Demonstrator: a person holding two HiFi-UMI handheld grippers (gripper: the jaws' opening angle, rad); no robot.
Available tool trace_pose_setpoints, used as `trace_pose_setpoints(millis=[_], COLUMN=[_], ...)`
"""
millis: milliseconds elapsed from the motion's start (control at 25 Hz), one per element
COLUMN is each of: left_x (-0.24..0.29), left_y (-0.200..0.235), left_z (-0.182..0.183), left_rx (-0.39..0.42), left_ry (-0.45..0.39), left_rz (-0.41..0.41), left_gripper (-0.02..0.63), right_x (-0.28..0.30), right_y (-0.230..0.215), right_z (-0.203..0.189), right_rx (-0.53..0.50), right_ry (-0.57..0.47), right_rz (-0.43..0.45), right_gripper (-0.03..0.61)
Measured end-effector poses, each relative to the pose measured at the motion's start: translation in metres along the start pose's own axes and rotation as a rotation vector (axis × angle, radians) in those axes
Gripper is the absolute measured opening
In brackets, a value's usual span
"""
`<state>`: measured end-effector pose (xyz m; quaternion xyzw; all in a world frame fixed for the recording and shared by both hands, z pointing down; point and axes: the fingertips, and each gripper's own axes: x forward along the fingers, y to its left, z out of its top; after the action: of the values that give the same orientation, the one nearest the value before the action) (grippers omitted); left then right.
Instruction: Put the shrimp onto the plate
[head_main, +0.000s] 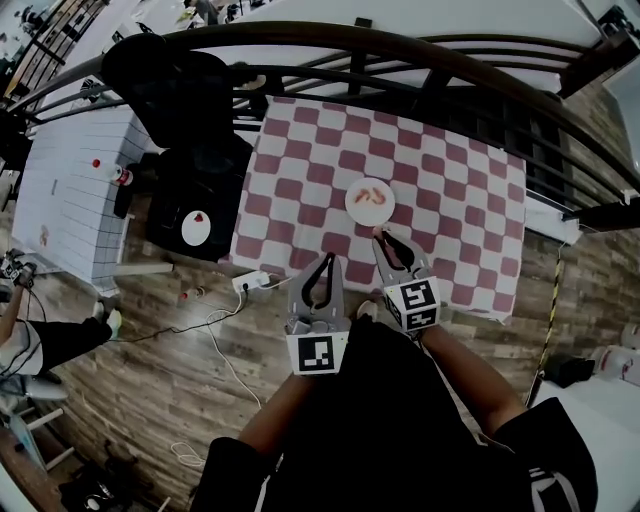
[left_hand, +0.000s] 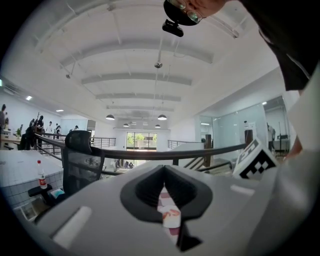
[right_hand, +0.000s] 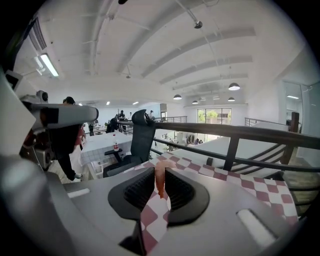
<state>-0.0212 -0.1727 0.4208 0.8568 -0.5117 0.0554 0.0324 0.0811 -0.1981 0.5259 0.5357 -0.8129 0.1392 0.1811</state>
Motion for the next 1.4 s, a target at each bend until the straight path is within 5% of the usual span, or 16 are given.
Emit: trace_pose_setpoints(millis=[520,1400], left_x=[-0.003,-0.004], left_y=[0.007,0.006], left_z=[-0.001,-0.013], left_rx=[0.034,-0.040], left_ry=[0.013,0.065], left_rz=[0.032,0.082], left_gripper=[0.009,0.009], right_x=[0.052,0.124], right_y=[-0.019,-0.045], right_z=[-0.063,-0.136], right_rx=[-0.010,0.013], right_ry=[0.159,0.357], right_rz=[0.014,0.026], right_gripper=[0.063,0.064])
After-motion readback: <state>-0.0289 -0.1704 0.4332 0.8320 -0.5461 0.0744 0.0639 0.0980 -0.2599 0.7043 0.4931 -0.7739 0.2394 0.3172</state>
